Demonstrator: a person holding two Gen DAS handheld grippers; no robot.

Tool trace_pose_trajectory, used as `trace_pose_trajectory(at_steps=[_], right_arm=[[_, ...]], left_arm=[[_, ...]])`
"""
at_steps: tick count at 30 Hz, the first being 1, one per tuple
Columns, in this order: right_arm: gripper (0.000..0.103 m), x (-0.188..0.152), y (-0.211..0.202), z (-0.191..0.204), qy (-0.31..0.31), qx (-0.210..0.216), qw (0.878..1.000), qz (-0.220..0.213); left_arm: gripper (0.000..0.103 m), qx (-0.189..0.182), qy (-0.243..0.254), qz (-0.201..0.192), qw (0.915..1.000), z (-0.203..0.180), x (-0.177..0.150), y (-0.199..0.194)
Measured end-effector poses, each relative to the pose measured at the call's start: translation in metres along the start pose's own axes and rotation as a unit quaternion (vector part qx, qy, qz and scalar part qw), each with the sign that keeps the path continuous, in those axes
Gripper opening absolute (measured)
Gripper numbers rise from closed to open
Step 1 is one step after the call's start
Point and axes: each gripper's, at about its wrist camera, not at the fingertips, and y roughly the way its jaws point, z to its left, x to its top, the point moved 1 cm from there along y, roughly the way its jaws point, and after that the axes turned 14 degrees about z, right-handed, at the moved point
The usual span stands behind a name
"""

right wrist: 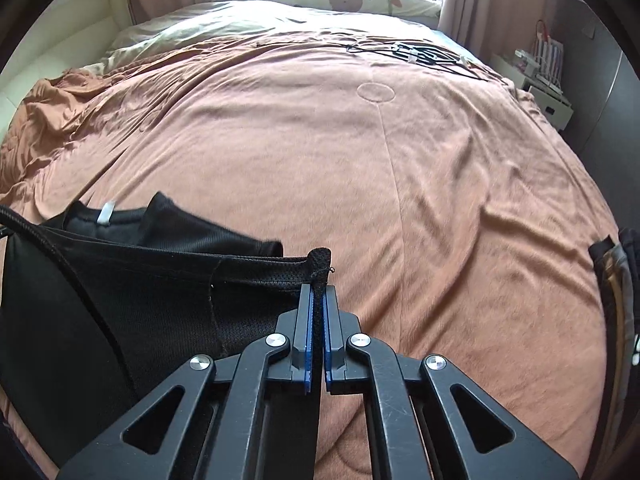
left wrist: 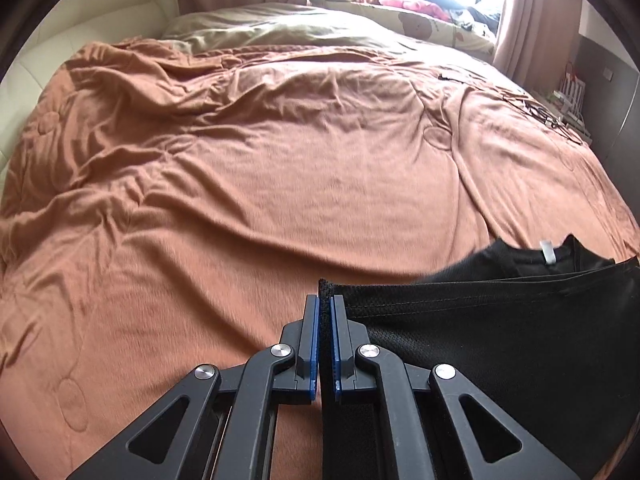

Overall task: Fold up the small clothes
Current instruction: 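Grasp the folded edge with both tools and fold it over again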

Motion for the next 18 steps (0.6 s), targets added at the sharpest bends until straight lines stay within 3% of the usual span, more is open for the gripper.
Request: trace_pose_trajectory(at_steps=[15, 18], right_arm=[[0.000, 0.048, 0.022, 0.012, -0.001, -0.024, 1.000, 0.003], [0.001, 0.053, 0.027, 0.014, 0.009, -0.031, 0.999, 0.000]], left_arm=[[0.006, 0.020, -0.027, -0.002, 0.9994, 0.006, 0.035, 0.015], [0.010, 0.023, -0.032, 0.013, 0.9992, 0.006, 0.040, 0.023]])
